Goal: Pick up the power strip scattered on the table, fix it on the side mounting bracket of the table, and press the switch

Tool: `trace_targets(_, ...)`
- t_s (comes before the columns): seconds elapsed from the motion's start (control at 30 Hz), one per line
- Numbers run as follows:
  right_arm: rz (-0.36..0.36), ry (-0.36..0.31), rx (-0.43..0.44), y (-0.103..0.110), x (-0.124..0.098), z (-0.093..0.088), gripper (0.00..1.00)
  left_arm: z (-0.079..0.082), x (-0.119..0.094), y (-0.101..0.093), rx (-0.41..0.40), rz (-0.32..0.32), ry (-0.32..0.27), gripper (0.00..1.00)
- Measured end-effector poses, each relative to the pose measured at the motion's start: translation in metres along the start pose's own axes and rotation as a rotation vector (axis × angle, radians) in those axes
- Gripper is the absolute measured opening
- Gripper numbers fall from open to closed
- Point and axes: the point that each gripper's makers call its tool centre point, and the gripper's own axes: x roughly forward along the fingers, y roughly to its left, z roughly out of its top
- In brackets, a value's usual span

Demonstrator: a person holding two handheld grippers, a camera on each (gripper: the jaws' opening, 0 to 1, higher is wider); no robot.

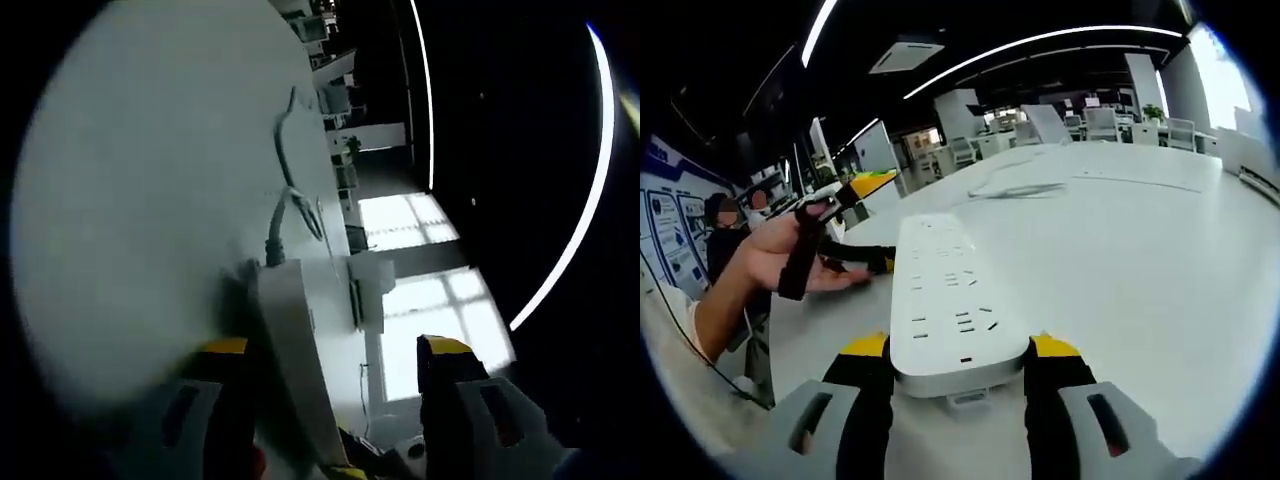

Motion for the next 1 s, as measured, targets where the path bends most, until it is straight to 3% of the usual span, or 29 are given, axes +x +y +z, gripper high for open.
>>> trace_targets(0.43, -0.006, 0.011, -0.014, 0.001, 0.0, 0.0, 0.47, 0.001, 0.006, 0.001, -0.044, -0.001, 0.001, 0.65)
trace_targets(1.0, -0.006, 0.0, -0.007, -0.001, 0.0, 0.0, 0.47, 0.0, 0.008, 0.016, -0.015, 0.057, -0.009, 0.42)
